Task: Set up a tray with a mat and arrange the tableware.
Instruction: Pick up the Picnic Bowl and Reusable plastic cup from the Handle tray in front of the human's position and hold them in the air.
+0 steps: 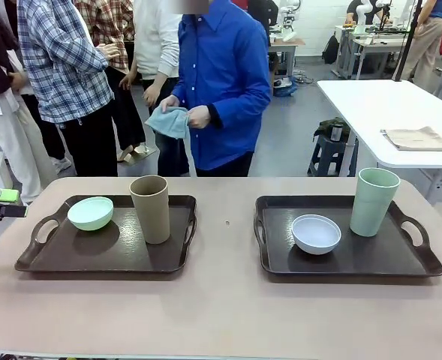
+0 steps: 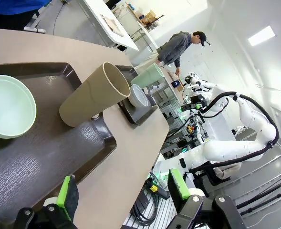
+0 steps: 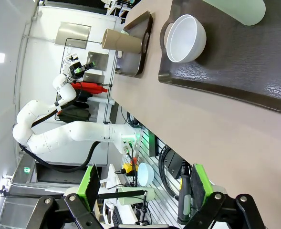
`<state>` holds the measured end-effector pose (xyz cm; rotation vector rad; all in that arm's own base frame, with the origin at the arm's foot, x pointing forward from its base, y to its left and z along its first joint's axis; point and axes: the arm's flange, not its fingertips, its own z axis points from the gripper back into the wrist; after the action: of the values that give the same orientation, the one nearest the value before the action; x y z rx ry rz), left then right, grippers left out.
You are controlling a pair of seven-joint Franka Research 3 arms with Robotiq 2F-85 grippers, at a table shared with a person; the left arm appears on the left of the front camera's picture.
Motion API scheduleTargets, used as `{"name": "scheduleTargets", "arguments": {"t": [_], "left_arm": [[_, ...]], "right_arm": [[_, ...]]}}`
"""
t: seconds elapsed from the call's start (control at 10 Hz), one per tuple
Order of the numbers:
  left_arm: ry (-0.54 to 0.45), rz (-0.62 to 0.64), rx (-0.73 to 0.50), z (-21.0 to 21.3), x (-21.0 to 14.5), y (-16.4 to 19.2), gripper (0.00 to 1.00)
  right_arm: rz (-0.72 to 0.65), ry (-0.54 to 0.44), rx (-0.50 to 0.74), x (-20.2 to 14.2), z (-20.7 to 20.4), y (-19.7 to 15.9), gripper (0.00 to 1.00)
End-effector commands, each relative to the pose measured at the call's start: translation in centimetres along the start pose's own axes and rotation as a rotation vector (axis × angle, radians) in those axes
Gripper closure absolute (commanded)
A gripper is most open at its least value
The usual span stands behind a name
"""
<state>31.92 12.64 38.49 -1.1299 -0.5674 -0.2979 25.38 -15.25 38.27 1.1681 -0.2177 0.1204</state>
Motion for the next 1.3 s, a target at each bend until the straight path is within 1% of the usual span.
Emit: {"name": "scheduleTargets", "arguments": {"t": [0.0, 1.2], "left_arm": [[-0.009, -0.002, -0.006, 0.07, 0.04, -0.04, 0.00], [-0.009, -0.002, -0.006, 0.07, 0.04, -0.04, 0.00]], "right_arm": [[0.001, -0.005, 0.013, 0.00, 0.04, 0.03, 0.00], [0.001, -0.005, 0.013, 0.00, 0.04, 0.03, 0.00]]}}
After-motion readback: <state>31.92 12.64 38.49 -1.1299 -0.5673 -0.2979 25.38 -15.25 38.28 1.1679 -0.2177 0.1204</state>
